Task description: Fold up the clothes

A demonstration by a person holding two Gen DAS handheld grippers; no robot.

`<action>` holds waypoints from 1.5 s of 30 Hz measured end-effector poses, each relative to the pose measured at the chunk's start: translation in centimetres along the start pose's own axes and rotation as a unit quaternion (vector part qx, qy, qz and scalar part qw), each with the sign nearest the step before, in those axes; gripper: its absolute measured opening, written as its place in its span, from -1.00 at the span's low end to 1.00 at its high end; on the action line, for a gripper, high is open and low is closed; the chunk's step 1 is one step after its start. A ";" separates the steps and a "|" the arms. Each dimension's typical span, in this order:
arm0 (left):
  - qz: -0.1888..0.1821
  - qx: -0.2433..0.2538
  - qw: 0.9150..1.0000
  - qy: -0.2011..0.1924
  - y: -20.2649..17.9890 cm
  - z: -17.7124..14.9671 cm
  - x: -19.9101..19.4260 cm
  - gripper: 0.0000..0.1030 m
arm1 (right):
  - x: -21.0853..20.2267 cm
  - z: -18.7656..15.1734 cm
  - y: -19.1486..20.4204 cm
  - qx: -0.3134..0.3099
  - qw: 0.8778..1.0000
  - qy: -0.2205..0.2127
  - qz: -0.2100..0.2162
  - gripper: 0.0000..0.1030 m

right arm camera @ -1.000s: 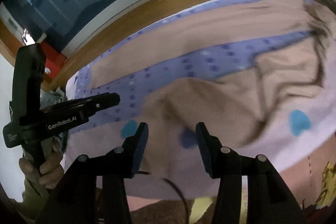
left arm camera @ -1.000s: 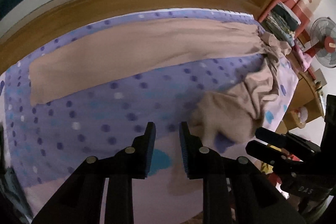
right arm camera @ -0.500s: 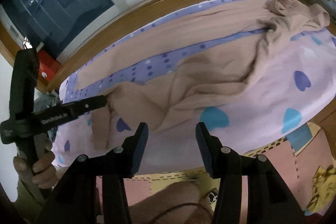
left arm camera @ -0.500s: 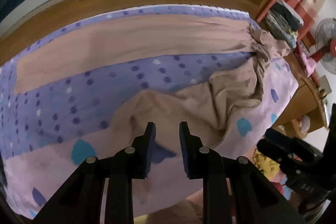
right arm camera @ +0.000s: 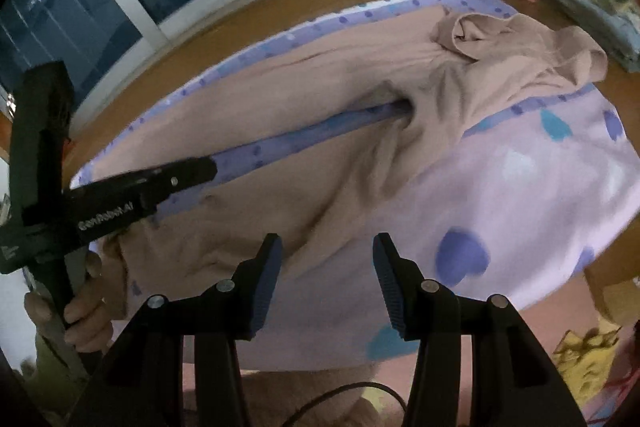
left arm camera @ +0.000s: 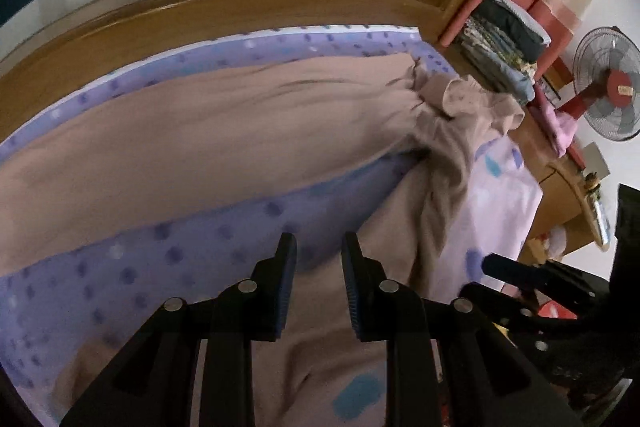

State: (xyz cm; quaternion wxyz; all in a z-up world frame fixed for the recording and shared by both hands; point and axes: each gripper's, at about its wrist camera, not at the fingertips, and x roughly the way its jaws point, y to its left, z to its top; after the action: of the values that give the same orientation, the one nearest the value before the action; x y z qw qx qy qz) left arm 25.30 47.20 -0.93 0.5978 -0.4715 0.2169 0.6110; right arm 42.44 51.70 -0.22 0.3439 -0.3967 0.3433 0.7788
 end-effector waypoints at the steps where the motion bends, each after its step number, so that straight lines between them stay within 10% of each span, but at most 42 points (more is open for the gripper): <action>1: -0.006 0.005 1.000 0.008 -0.5 0.8 0.9 -0.55 | 0.1 0.6 -0.7 0.001 1.000 -0.001 -0.005 -0.08; 12: 0.000 0.017 0.999 0.032 -4.5 5.0 4.7 -0.55 | 0.5 8.4 -7.2 -0.002 0.999 -0.038 -0.023 -0.08; 28: 0.046 -0.087 0.995 0.022 -10.4 9.3 12.0 -0.55 | 7.4 18.6 -15.3 0.001 0.988 0.071 0.139 -0.08; 38: 0.063 -0.121 0.990 0.043 -10.7 7.9 13.2 -0.55 | 11.0 20.6 -16.3 0.027 0.981 0.120 0.151 -0.09; 41: 0.066 -0.112 0.990 0.049 -10.8 7.8 13.3 -0.55 | 11.5 21.3 -16.4 0.001 0.983 0.121 0.136 -0.95; 45: 0.073 -0.090 0.992 0.059 -11.3 7.6 13.3 -0.55 | 7.2 25.0 -16.8 -0.092 0.994 0.023 0.058 -0.95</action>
State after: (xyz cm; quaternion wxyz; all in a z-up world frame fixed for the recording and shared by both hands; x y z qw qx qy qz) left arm 35.59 62.69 -5.12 0.4932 -0.5413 0.2300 0.6410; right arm 43.30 82.66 0.50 0.2521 -0.4235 0.3002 0.8167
